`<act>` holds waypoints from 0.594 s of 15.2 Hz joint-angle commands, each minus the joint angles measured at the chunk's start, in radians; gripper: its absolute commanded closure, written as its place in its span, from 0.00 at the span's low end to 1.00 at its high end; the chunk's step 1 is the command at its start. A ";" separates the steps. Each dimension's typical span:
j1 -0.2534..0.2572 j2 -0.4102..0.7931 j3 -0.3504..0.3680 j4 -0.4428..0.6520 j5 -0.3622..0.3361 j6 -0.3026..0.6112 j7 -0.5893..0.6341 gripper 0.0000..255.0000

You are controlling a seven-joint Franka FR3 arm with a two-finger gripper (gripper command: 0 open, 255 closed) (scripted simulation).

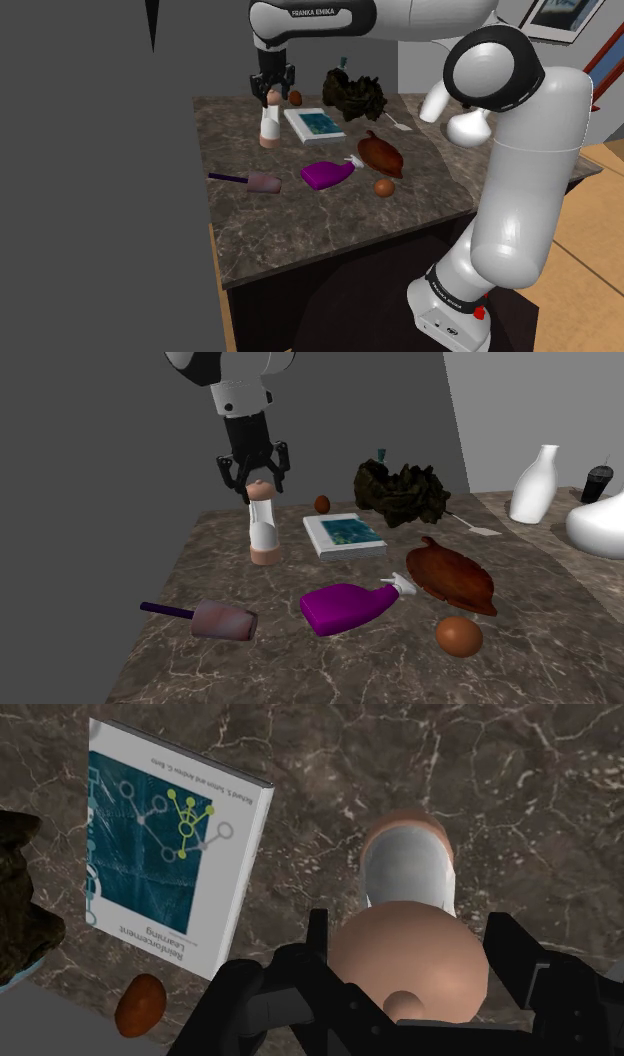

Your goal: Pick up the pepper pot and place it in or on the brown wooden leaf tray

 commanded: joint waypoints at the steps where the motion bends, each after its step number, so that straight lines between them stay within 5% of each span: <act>1: 0.002 0.000 0.001 0.027 0.001 -0.028 -0.003 1.00; 9: 0.008 0.015 0.001 0.157 0.003 -0.141 -0.022 1.00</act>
